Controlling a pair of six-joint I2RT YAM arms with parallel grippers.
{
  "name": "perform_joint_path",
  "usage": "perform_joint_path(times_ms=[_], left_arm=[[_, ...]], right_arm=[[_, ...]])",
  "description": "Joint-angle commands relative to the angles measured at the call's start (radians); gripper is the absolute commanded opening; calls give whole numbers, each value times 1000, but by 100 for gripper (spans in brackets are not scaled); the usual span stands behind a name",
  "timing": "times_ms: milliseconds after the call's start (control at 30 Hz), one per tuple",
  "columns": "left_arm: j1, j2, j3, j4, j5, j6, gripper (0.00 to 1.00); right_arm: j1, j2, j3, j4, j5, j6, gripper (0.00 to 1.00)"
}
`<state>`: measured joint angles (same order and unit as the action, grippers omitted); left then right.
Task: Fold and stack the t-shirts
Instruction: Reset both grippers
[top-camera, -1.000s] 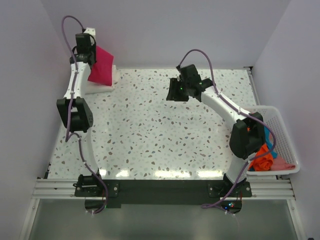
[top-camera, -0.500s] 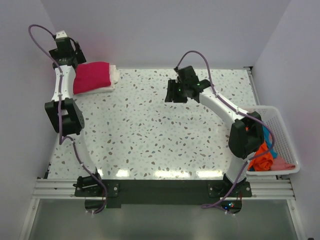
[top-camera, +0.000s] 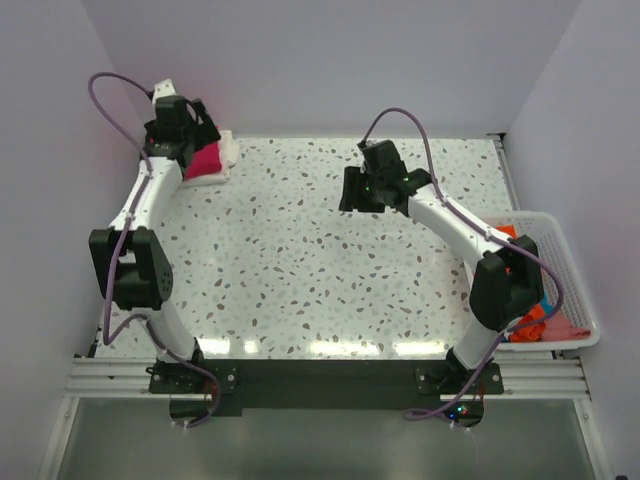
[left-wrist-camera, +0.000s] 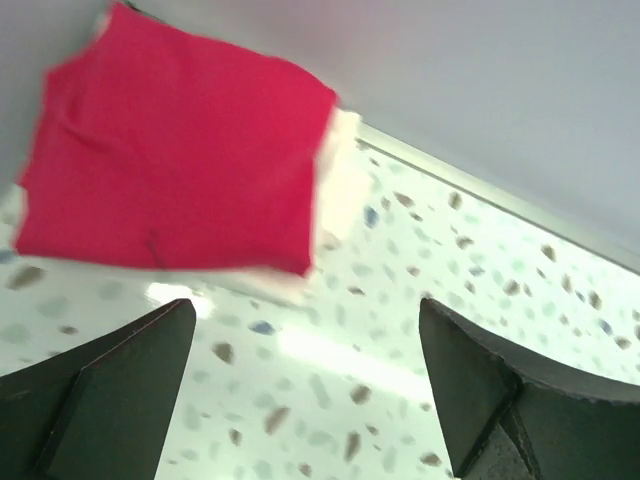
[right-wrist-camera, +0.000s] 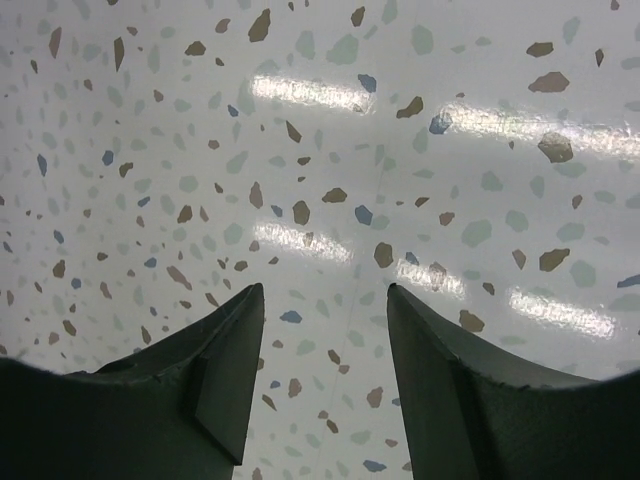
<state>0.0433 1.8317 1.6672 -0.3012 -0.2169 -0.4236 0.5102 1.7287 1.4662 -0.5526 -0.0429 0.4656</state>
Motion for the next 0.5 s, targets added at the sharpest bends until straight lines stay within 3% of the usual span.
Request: perform_joint_path(times_ms=[0, 200, 467], left_arm=[[-142, -162, -195, 109, 5, -98, 99], [-412, -374, -437, 148, -62, -145, 100], [-620, -541, -676, 139, -68, -158, 100]], right_arm=[[2, -98, -38, 40, 40, -21, 56], [1, -233, -165, 63, 72, -2, 56], [1, -474, -354, 112, 149, -8, 56]])
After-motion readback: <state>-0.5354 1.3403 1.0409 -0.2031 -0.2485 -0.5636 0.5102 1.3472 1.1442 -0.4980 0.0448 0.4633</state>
